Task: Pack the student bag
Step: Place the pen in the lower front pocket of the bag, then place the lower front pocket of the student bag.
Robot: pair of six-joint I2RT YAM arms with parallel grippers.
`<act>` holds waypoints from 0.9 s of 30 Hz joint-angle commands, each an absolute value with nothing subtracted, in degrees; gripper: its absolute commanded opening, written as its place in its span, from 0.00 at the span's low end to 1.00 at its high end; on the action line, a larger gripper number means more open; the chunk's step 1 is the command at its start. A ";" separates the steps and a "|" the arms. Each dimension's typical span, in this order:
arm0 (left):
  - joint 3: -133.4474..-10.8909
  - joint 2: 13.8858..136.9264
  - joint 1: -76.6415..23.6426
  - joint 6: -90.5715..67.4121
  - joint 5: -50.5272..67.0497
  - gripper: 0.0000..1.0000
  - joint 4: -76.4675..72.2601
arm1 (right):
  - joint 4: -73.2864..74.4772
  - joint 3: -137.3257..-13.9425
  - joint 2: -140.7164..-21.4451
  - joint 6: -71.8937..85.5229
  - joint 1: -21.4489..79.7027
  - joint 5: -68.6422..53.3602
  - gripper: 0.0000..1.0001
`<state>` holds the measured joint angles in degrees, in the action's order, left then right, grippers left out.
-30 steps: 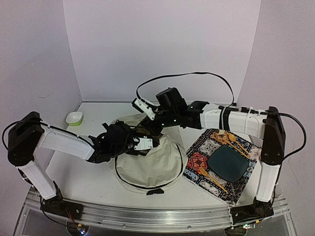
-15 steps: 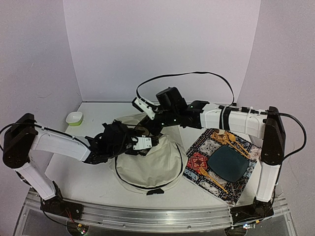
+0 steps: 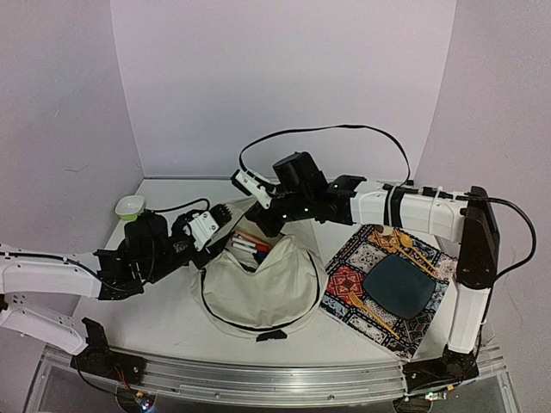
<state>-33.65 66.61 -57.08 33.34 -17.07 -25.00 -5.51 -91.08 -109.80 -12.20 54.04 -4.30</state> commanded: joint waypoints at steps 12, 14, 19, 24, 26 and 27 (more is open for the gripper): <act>-30.50 63.27 -43.22 -15.82 -17.88 0.64 -16.95 | -7.29 -84.80 -107.71 -7.64 55.32 -8.02 0.06; -30.42 63.37 -42.27 -19.32 -16.60 0.64 -15.57 | -6.55 -84.19 -108.61 -7.18 55.48 -8.17 0.06; -30.04 63.72 -38.76 -26.94 -14.55 0.66 -11.51 | -5.22 -83.06 -110.46 -6.66 55.80 -8.01 0.07; -30.33 66.90 -32.64 -33.24 -7.06 0.66 -7.64 | -3.21 -81.72 -110.99 -6.71 56.03 -7.81 0.09; -29.87 68.42 -30.71 -35.19 -2.93 0.66 -8.00 | -1.98 -81.63 -111.27 -6.74 56.17 -7.52 0.10; -29.69 69.04 -30.05 -35.94 -1.43 0.66 -8.34 | -1.56 -81.58 -111.44 -6.79 56.22 -7.20 0.11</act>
<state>-30.48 66.77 -32.77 -29.41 -9.88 -9.57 -5.37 -82.15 -110.29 -7.42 55.11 -6.03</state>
